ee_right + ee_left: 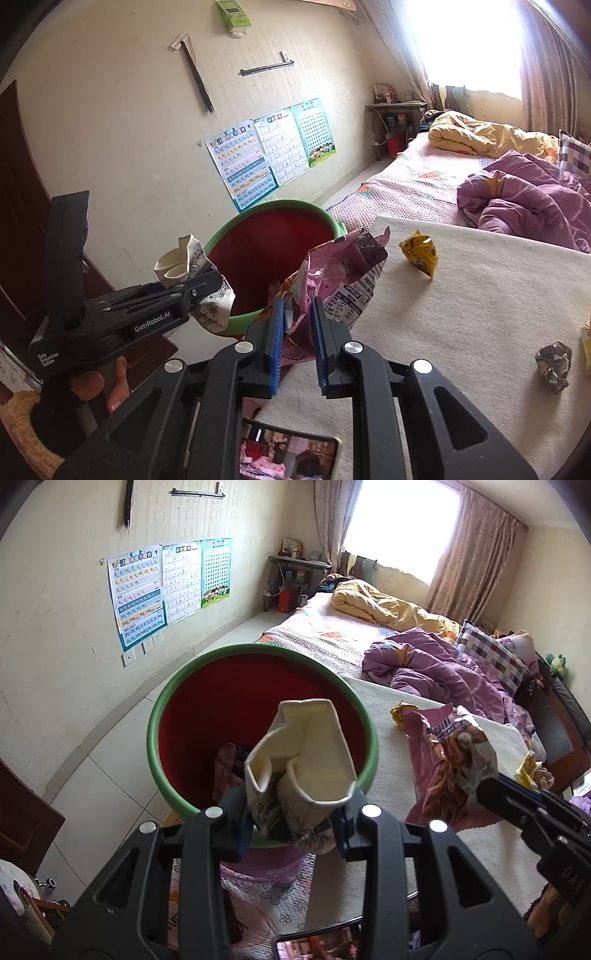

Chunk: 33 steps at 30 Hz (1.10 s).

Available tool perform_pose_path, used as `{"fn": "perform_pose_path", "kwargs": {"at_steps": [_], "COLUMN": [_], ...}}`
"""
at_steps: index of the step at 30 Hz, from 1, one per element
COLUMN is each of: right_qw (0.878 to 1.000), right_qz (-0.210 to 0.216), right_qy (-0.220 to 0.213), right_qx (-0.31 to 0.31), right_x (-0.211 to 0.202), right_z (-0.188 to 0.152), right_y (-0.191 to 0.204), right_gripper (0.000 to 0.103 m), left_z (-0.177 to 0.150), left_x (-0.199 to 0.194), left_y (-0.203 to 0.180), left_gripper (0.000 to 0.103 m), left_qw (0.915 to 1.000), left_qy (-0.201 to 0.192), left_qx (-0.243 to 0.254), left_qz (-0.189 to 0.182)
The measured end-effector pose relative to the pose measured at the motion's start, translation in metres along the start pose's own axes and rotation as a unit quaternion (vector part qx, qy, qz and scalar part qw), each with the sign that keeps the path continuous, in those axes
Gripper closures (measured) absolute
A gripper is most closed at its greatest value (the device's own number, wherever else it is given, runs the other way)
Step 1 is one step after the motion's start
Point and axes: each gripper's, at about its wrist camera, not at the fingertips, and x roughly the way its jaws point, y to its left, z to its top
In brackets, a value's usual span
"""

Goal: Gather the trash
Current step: 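Carry the white paper and pink chip bag over the red bucket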

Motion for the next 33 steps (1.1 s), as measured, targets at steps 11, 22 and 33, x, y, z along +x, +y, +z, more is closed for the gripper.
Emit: {"fn": "perform_pose_path", "kwargs": {"at_steps": [11, 22, 33], "right_qw": [1.0, 1.0, 1.0], "right_qz": [0.001, 0.0, -0.006], "right_qy": [-0.01, -0.004, -0.006], "right_qx": [-0.006, -0.006, -0.011], "right_x": [0.017, 0.029, 0.034], "right_z": [0.018, 0.018, 0.021], "right_y": [0.016, 0.023, 0.025], "right_gripper": [0.088, 0.088, 0.088], "left_z": [0.008, 0.017, 0.02], "left_x": [0.007, 0.016, 0.027], "left_y": [0.027, 0.035, 0.04], "left_gripper": [0.07, 0.07, 0.07], "left_qw": [1.0, 1.0, 1.0], "left_qy": [-0.004, -0.003, 0.006], "left_qx": [-0.008, -0.002, 0.003], "left_qz": [0.005, 0.003, -0.003]}}
